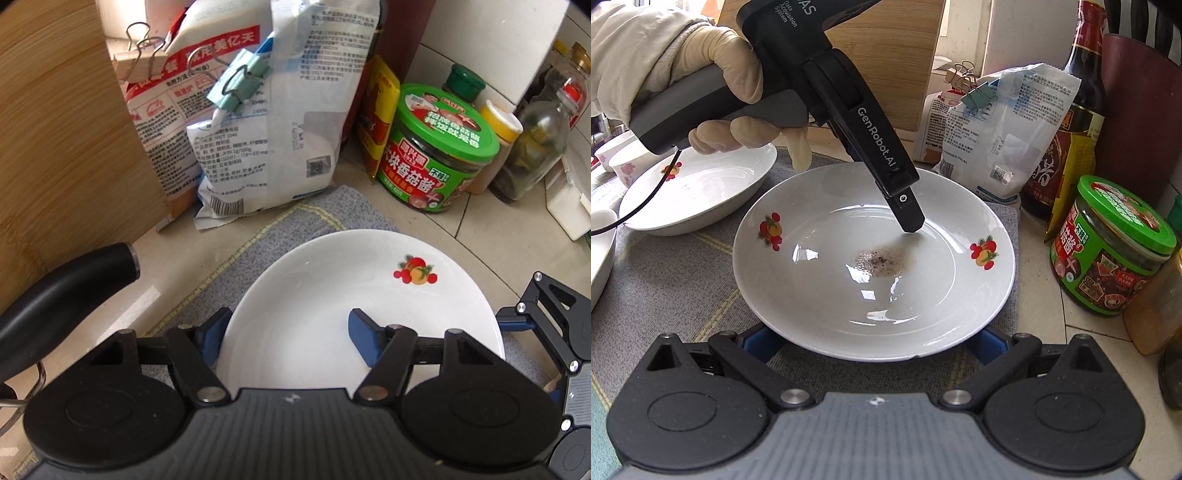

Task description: Organize plates and bowls

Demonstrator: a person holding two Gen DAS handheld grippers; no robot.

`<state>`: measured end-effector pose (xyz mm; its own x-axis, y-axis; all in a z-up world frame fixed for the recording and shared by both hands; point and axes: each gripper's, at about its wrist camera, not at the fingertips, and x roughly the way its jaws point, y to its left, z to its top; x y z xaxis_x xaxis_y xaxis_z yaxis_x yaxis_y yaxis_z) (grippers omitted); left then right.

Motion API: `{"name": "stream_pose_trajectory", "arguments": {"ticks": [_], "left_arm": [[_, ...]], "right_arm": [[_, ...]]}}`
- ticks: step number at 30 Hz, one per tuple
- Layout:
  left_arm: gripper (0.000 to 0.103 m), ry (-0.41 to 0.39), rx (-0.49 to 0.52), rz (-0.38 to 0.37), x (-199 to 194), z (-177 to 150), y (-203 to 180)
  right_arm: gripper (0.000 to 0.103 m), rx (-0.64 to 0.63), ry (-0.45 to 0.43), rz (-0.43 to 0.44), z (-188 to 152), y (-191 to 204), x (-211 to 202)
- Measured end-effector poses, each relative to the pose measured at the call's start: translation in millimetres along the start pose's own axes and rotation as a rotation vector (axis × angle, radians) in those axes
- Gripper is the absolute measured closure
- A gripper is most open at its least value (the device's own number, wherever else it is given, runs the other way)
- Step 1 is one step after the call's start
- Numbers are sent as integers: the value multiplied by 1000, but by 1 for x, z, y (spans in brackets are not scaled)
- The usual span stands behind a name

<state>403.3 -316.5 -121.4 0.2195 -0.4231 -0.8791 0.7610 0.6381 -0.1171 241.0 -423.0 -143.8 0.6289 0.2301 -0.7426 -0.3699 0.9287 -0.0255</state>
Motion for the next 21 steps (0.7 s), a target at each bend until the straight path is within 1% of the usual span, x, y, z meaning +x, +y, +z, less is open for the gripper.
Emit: {"name": "stream_pose_trajectory", "arguments": {"ticks": [8, 21], "left_arm": [[36, -9, -19, -10, 0, 1, 2], [36, -11, 15, 7, -1, 0, -1]], "right_arm": [[0, 6, 0, 7, 0, 0, 0], [0, 19, 11, 13, 0, -1, 3]]}}
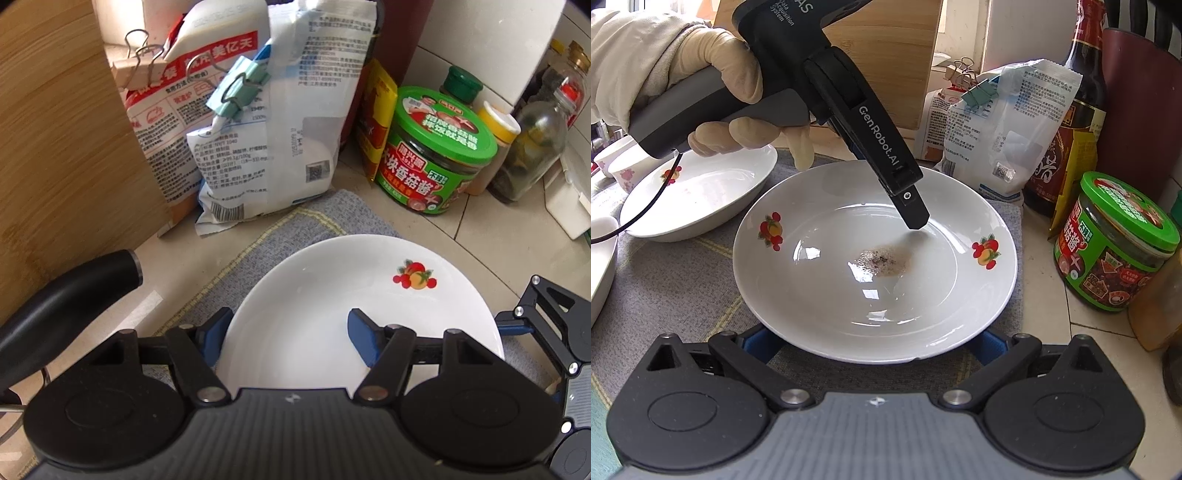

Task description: Organize plates and bowls

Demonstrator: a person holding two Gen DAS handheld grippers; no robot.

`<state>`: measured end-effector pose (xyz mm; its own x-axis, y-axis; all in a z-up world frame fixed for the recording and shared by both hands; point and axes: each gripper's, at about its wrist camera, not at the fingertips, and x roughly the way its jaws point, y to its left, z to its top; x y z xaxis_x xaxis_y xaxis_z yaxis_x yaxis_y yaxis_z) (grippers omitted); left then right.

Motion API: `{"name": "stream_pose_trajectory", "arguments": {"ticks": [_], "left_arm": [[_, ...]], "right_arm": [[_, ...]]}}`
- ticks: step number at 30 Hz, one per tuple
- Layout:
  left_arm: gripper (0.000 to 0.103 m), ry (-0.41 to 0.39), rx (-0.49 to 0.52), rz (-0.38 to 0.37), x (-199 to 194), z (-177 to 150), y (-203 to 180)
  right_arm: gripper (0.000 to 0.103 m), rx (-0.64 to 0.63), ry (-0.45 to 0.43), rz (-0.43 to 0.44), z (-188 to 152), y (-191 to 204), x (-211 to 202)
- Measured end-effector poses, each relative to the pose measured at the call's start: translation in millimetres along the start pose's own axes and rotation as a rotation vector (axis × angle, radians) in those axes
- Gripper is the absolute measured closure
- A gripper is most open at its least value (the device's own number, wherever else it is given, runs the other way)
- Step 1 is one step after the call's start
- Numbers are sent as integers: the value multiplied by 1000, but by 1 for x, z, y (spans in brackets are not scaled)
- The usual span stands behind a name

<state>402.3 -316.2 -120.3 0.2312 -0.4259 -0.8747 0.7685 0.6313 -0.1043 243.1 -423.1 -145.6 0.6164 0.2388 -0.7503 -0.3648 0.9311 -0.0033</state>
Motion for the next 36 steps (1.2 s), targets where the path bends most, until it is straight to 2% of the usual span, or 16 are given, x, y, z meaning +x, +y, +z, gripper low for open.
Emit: {"name": "stream_pose_trajectory", "arguments": {"ticks": [15, 36], "left_arm": [[36, -23, 9, -1, -14, -7, -9], [34, -15, 33, -26, -30, -31, -68]], "right_arm": [[0, -15, 3, -7, -2, 6, -13], [0, -14, 38, -27, -37, 28, -68]]}}
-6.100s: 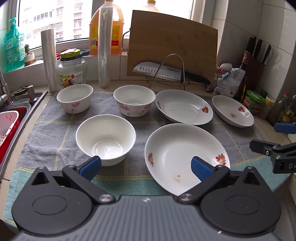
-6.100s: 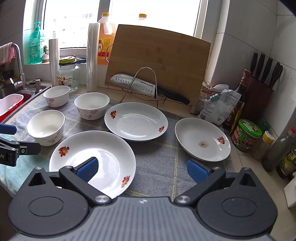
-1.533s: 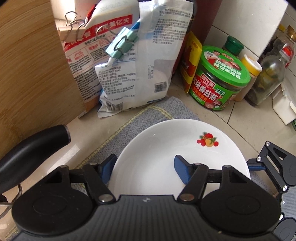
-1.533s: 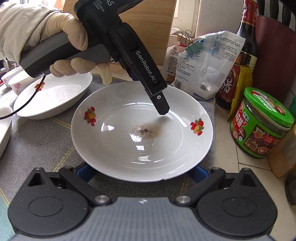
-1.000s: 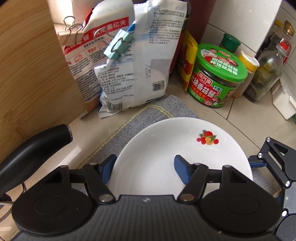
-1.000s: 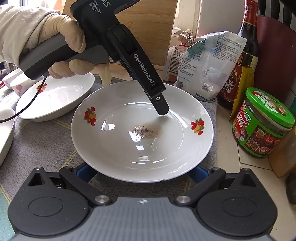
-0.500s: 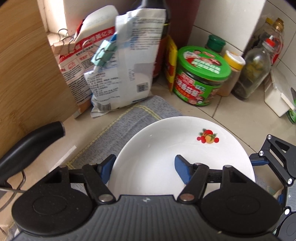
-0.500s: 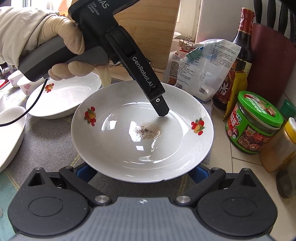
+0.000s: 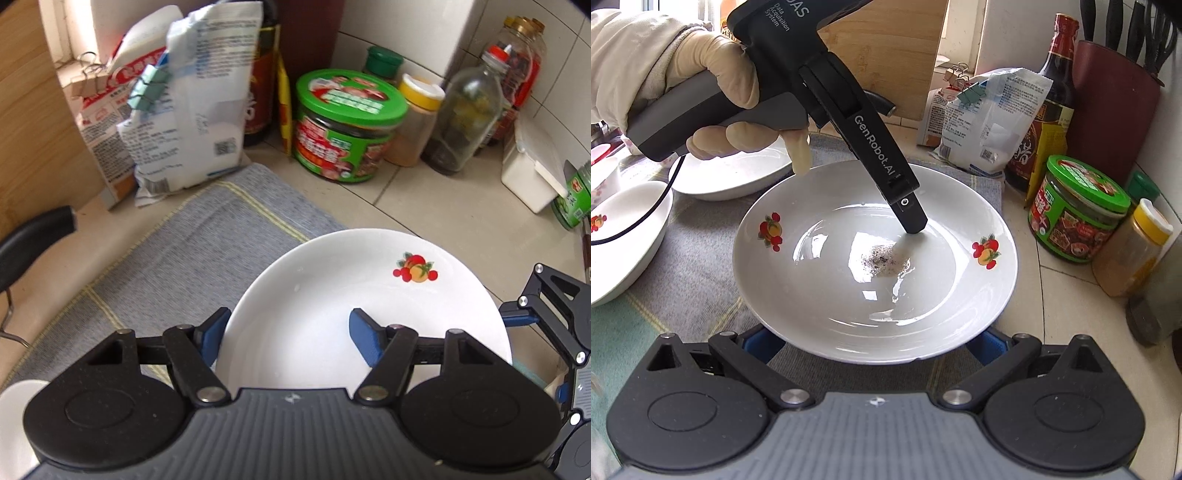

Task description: Organize plates and bowls

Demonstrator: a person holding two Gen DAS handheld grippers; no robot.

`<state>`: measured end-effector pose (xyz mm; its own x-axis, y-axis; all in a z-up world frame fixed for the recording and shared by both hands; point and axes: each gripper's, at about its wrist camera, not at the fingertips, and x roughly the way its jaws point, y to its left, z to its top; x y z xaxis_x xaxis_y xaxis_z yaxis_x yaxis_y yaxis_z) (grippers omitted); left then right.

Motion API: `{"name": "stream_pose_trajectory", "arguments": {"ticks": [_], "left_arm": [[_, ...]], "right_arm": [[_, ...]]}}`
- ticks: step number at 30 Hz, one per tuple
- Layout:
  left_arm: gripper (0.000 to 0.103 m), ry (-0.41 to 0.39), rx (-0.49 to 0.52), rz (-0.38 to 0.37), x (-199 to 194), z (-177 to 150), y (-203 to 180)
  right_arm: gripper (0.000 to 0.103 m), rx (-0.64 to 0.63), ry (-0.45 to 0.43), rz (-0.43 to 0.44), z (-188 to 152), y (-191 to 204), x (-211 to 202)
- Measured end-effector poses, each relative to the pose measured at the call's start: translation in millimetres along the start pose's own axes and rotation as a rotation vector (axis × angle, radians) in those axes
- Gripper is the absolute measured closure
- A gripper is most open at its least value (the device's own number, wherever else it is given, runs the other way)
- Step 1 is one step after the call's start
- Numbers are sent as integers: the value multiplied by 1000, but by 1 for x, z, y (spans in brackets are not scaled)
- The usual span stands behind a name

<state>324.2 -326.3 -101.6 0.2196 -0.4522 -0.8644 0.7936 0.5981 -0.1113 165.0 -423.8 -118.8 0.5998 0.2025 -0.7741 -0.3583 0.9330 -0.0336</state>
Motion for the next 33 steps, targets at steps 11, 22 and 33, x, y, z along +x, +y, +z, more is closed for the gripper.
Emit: {"name": "stream_pose_trajectory", "arguments": {"ticks": [11, 22, 33], "left_arm": [[34, 22, 15, -3, 5, -8, -13], [34, 43, -1, 5, 4, -12, -12], [33, 44, -7, 19, -1, -16, -11]], "right_arm": [[0, 15, 26, 14, -14, 3, -5], [0, 13, 36, 42, -17, 6, -3], [0, 12, 34, 55, -14, 8, -2]]}}
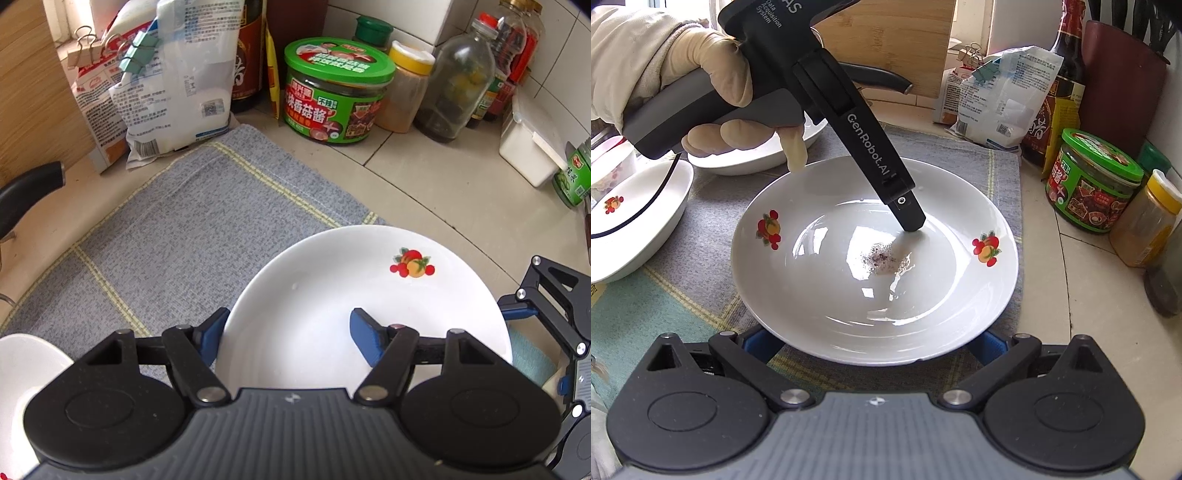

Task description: Organize plates and bowls

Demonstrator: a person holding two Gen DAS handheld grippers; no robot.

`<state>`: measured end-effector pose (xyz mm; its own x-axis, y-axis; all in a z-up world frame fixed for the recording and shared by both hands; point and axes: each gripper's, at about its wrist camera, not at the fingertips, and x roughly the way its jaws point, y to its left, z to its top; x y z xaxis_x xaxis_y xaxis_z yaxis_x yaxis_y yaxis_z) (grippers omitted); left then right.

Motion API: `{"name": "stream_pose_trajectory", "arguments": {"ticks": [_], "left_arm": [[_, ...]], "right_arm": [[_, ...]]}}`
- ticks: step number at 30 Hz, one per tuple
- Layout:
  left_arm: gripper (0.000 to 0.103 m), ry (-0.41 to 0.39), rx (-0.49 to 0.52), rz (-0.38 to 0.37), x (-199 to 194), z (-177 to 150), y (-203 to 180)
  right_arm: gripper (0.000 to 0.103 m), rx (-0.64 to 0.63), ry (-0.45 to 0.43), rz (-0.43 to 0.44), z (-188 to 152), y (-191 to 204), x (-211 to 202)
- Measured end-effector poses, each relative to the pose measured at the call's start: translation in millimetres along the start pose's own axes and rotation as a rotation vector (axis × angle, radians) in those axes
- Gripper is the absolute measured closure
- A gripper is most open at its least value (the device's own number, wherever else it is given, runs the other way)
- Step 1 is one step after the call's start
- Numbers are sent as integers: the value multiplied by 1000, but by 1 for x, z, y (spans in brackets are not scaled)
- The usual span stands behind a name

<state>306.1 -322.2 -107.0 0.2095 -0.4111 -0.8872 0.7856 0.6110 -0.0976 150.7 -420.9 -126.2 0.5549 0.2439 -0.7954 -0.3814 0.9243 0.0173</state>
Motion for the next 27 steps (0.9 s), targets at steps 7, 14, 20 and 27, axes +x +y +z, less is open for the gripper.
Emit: {"name": "stream_pose_trajectory", "arguments": {"ticks": [7, 14, 20, 27], "left_arm": [[33, -2, -14, 13, -7, -4, 5], [33, 4, -34, 13, -9, -13, 11], [32, -9, -37, 14, -10, -17, 13], [12, -25, -15, -1, -12, -18, 11]], "right_arm": [[0, -8, -9, 16, 5, 5, 1], [0, -18, -6, 32, 5, 13, 3], [0, -27, -3, 25, 6, 17, 5], [0, -47, 12, 15, 4, 19, 6]]}}
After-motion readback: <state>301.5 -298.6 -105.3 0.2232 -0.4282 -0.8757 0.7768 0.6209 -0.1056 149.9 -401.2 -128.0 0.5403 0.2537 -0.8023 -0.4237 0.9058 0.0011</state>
